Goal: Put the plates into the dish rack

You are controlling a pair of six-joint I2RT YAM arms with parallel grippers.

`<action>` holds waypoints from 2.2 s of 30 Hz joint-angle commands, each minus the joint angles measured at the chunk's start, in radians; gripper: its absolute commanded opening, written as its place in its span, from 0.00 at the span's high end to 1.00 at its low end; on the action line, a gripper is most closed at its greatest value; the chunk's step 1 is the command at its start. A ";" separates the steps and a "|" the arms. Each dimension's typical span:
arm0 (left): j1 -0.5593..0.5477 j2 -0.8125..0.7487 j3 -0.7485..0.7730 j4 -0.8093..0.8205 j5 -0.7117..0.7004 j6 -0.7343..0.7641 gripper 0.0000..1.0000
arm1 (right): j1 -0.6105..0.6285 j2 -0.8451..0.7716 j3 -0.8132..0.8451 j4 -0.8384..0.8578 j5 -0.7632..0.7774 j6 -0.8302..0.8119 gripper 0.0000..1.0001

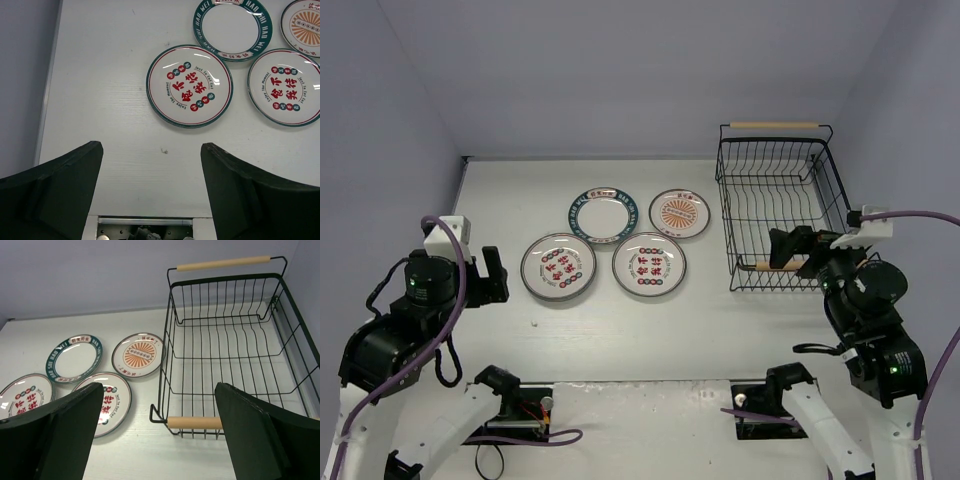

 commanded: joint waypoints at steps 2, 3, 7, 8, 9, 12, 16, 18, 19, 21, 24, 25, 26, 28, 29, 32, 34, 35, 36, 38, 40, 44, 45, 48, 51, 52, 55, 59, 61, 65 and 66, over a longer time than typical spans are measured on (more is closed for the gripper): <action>-0.004 0.032 0.019 0.011 0.019 -0.031 0.20 | 0.007 0.034 0.029 0.023 -0.094 0.016 0.00; -0.004 0.033 0.018 0.009 0.028 -0.036 0.20 | 0.007 0.044 0.036 0.017 -0.119 0.016 0.00; -0.004 0.036 0.010 0.000 0.040 -0.048 0.20 | 0.005 0.113 0.066 0.023 -0.246 0.032 0.00; -0.004 0.038 0.006 0.003 0.043 -0.051 0.20 | 0.007 0.148 0.069 0.031 -0.269 0.036 0.00; -0.004 0.036 -0.004 0.007 0.049 -0.059 0.20 | 0.007 0.194 0.081 0.040 -0.304 0.053 0.00; -0.004 0.045 -0.022 0.006 0.071 -0.071 0.20 | 0.007 0.304 0.109 0.063 -0.370 0.096 0.00; -0.004 0.053 -0.047 0.006 0.097 -0.088 0.20 | 0.023 0.418 0.120 0.114 -0.404 0.147 0.00; -0.004 0.058 -0.054 0.001 0.106 -0.095 0.20 | 0.075 0.458 0.131 0.137 -0.360 0.167 0.00; -0.004 0.062 -0.056 -0.003 0.112 -0.097 0.20 | 0.106 0.511 0.143 0.135 -0.337 0.167 0.00; -0.004 0.073 -0.051 -0.015 0.117 -0.099 0.20 | 0.221 0.611 0.192 0.103 -0.233 0.158 0.00; -0.004 0.084 -0.045 -0.025 0.126 -0.095 0.20 | 0.320 0.720 0.198 0.103 -0.162 0.170 0.00; -0.004 0.084 -0.047 -0.025 0.131 -0.094 0.20 | 0.324 0.745 0.192 0.112 -0.153 0.193 0.00; -0.002 0.084 -0.045 -0.025 0.135 -0.094 0.20 | 0.326 0.763 0.183 0.132 -0.151 0.202 0.00; -0.004 0.081 -0.044 -0.025 0.149 -0.092 0.20 | 0.330 0.831 0.161 0.152 -0.130 0.222 0.01; -0.004 0.076 -0.044 -0.026 0.160 -0.091 0.20 | 0.330 0.854 0.158 0.155 -0.125 0.222 0.02; -0.004 0.069 -0.053 -0.034 0.180 -0.080 0.20 | 0.335 0.939 0.143 0.164 -0.090 0.239 0.10; -0.004 0.064 -0.057 -0.037 0.183 -0.076 0.20 | 0.335 0.992 0.134 0.175 -0.065 0.245 0.14; -0.004 0.062 -0.060 -0.040 0.186 -0.072 0.20 | 0.333 1.009 0.128 0.181 -0.056 0.239 0.18; -0.004 0.062 -0.065 -0.042 0.193 -0.071 0.20 | 0.333 1.044 0.126 0.183 -0.056 0.237 0.19; -0.004 0.058 -0.071 -0.042 0.207 -0.071 0.20 | 0.333 1.079 0.131 0.186 -0.053 0.236 0.27; -0.004 0.058 -0.082 -0.038 0.226 -0.069 0.20 | 0.332 1.127 0.134 0.192 -0.048 0.239 0.31; -0.004 0.059 -0.091 -0.040 0.226 -0.056 0.20 | 0.326 1.199 0.140 0.201 -0.031 0.242 0.34; -0.004 0.059 -0.091 -0.040 0.226 -0.053 0.20 | 0.323 1.208 0.138 0.201 -0.031 0.240 0.34; -0.004 0.059 -0.099 -0.032 0.230 -0.042 0.20 | 0.317 1.239 0.140 0.200 0.007 0.228 0.34; -0.004 0.061 -0.111 -0.026 0.243 -0.039 0.20 | 0.301 1.257 0.140 0.194 0.024 0.223 0.34; -0.004 0.061 -0.117 -0.023 0.244 -0.039 0.20 | 0.298 1.260 0.138 0.194 0.025 0.220 0.33; -0.004 0.064 -0.131 -0.017 0.246 -0.037 0.20 | 0.272 1.271 0.132 0.195 0.012 0.213 0.33; -0.004 0.069 -0.140 -0.005 0.249 -0.033 0.20 | 0.255 1.283 0.120 0.224 -0.083 0.178 0.33; -0.004 0.076 -0.142 0.001 0.252 -0.030 0.20 | 0.254 1.285 0.115 0.249 -0.134 0.161 0.34; -0.004 0.088 -0.142 0.011 0.261 -0.030 0.20 | 0.252 1.300 0.102 0.273 -0.238 0.130 0.37; -0.004 0.092 -0.143 0.012 0.264 -0.030 0.20 | 0.254 1.306 0.100 0.275 -0.261 0.125 0.38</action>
